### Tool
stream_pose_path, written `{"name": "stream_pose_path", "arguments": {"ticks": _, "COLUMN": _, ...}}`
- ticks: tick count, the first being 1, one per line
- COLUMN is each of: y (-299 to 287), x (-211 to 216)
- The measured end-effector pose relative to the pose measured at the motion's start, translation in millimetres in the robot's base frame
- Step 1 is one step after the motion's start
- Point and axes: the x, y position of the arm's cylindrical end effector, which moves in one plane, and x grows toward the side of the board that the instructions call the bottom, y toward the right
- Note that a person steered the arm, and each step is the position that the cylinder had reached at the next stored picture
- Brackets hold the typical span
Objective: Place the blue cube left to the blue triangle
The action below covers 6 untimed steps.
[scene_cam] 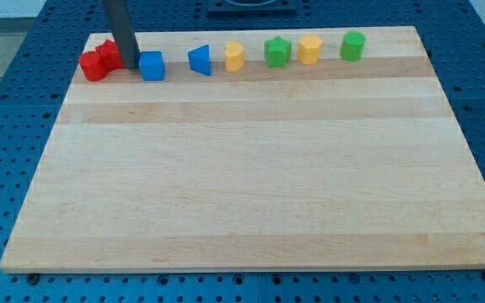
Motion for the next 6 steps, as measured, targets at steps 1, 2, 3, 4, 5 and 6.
{"name": "stream_pose_path", "arguments": {"ticks": 1, "y": 0.0, "x": -5.3}}
{"name": "stream_pose_path", "arguments": {"ticks": 2, "y": -5.6, "x": 7.2}}
{"name": "stream_pose_path", "arguments": {"ticks": 3, "y": -19.3, "x": 35.9}}
{"name": "stream_pose_path", "arguments": {"ticks": 4, "y": -9.3, "x": 53.7}}
{"name": "stream_pose_path", "arguments": {"ticks": 5, "y": 7.0, "x": 41.9}}
{"name": "stream_pose_path", "arguments": {"ticks": 6, "y": 7.3, "x": 27.1}}
